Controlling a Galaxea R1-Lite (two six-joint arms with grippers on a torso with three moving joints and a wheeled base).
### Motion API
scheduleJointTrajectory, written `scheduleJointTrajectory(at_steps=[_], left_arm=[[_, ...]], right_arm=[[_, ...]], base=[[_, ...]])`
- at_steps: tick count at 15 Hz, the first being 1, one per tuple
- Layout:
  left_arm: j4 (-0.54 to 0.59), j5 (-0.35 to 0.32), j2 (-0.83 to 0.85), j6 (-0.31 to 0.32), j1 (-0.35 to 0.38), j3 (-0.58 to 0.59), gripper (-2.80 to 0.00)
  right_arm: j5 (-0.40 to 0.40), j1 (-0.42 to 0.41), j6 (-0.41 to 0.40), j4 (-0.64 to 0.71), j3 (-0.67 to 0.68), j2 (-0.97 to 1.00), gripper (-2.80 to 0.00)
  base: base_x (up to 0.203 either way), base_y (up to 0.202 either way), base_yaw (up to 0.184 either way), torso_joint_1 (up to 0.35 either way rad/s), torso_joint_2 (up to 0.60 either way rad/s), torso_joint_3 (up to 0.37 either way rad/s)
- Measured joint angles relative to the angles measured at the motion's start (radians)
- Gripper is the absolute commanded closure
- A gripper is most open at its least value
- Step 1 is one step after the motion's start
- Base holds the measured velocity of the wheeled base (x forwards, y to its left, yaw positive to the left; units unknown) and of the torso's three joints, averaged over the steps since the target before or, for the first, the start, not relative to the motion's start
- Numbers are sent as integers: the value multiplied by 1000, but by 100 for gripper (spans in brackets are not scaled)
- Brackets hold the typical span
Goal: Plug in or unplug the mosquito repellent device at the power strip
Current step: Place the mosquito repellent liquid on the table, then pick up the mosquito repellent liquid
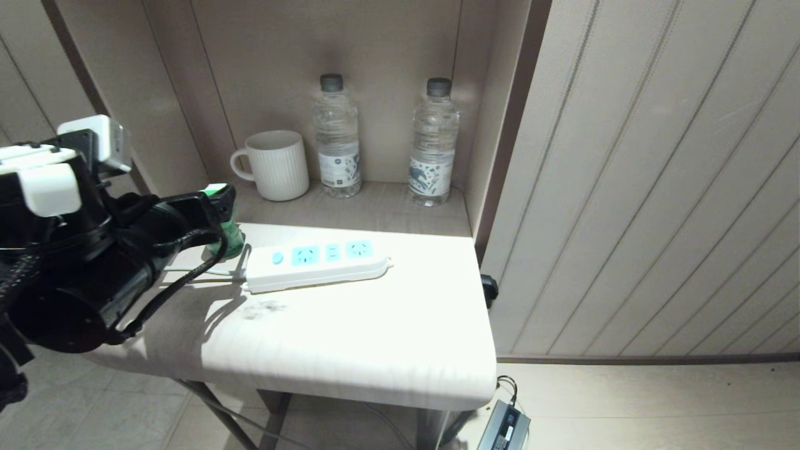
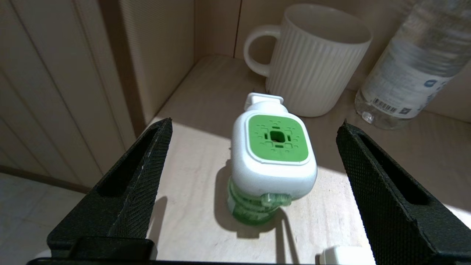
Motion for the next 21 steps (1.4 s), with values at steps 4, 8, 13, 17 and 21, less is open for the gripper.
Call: scheduleJointTrajectory(at_steps=[4, 8, 13, 17, 21], left_arm=[[170, -3, -189, 8, -4, -7, 0], [404, 4, -437, 24, -4, -43, 0], [936, 84, -826, 30, 43, -108, 0], [1183, 116, -1045, 22, 222, 39, 0], [1183, 27, -1131, 8, 262, 170, 0]], right_arm=[[0, 0, 0, 0, 0, 0, 0], [-2, 0, -8, 0, 0, 0, 0], [6, 1, -25, -1, 0, 0, 0], [32, 1, -98, 10, 0, 1, 0], [32, 1, -100, 12, 0, 1, 0]], base=[[0, 0, 0, 0, 0, 0], [0, 0, 0, 0, 0, 0], [0, 0, 0, 0, 0, 0], [0, 0, 0, 0, 0, 0], [0, 0, 0, 0, 0, 0]])
